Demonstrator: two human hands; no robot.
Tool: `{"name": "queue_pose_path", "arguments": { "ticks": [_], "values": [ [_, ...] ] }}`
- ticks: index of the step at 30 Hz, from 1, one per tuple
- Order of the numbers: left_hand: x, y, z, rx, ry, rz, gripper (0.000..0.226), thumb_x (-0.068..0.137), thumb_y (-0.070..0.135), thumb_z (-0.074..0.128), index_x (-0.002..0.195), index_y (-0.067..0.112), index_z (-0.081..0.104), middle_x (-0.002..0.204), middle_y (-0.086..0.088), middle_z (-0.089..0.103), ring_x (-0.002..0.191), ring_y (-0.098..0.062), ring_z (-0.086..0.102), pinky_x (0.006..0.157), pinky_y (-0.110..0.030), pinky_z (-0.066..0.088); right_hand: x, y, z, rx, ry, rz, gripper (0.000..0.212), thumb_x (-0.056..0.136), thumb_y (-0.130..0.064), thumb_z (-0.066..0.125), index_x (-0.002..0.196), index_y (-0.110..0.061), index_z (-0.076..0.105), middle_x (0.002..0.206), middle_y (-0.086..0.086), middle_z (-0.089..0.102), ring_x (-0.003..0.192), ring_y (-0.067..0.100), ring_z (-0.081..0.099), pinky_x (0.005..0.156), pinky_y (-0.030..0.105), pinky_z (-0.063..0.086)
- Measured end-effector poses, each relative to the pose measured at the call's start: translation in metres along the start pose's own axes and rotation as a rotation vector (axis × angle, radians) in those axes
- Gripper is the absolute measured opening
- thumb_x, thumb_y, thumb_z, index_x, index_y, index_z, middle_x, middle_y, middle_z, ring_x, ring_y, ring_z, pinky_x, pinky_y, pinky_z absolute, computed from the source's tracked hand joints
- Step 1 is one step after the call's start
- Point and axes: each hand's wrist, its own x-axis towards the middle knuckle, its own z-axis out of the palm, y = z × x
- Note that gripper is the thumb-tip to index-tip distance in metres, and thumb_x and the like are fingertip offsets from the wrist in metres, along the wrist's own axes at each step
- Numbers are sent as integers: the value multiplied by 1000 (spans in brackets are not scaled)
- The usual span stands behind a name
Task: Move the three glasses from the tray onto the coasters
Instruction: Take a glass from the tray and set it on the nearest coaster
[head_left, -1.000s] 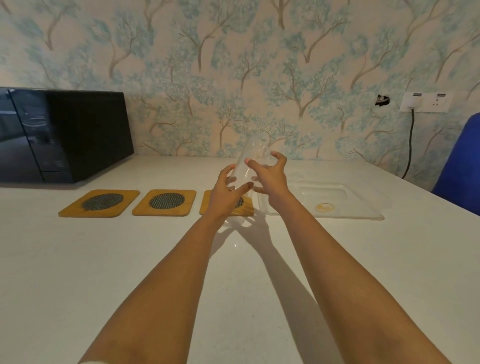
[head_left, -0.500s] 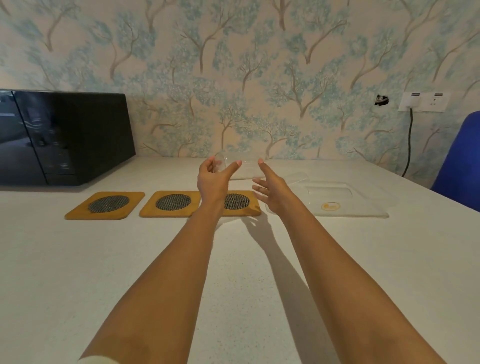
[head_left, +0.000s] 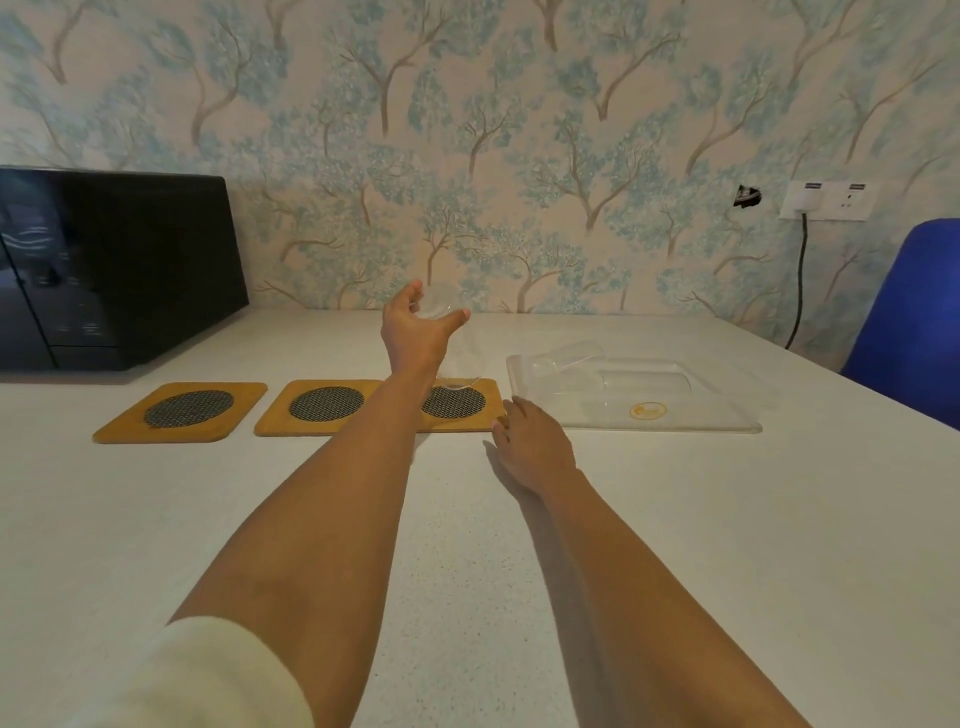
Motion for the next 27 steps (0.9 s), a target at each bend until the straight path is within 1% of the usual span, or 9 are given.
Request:
{"name": "queue_pose_path", "arguments": {
  "ticks": [3,6,8,11,13,17,21,27],
  "values": [
    [4,-5,4,52,-23,12,73,70,17,81,135,9,48,138,-9,50,127,-20,48,99,-23,37,-1,5,10,-13,-42,22,46,101,-31,31,138,-5,42,145,12,45,134,26,43,113,38,33],
    [8,-11,8,90,-44,5,73,70,17,81,134,9,48,138,-9,50,126,-20,48,104,-30,39,-2,8,15,43,-58,85,50,101,-33,30,141,-4,39,149,13,41,139,28,38,116,39,29],
    [10,-16,10,112,-52,-5,73,69,17,82,134,8,48,138,-10,50,126,-21,48,105,-32,40,-1,9,18,44,-53,102,52,101,-35,29,142,-5,39,149,13,42,138,28,39,116,40,30],
    [12,-21,14,128,-58,-20,79,69,18,82,137,7,44,140,-11,47,128,-23,46,107,-33,38,1,10,22,19,-49,119,53,101,-38,28,141,-6,39,147,12,45,136,28,42,115,40,32],
    [13,-23,17,153,-54,-31,84,69,20,83,140,6,40,142,-12,45,131,-24,43,109,-33,36,1,11,23,-6,-63,124,53,101,-38,28,142,-6,39,149,11,42,138,27,39,117,39,29],
    [16,-29,18,199,-34,-53,85,69,23,82,140,6,39,141,-13,44,132,-26,41,109,-36,35,3,13,25,-34,-74,109,53,101,-38,27,143,-7,38,153,10,37,142,26,34,119,39,24],
    [20,-35,19,212,-2,-69,81,68,25,83,137,7,44,139,-13,47,131,-27,42,108,-37,36,3,14,27,-40,-57,99,52,100,-37,28,142,-8,40,151,10,40,141,26,36,119,39,25],
    [24,-39,25,214,3,-70,79,69,25,82,136,7,44,138,-13,49,129,-27,44,107,-35,37,3,14,28,-38,-45,100,51,100,-37,28,141,-9,41,150,9,41,140,26,37,118,39,27]
  ]
}}
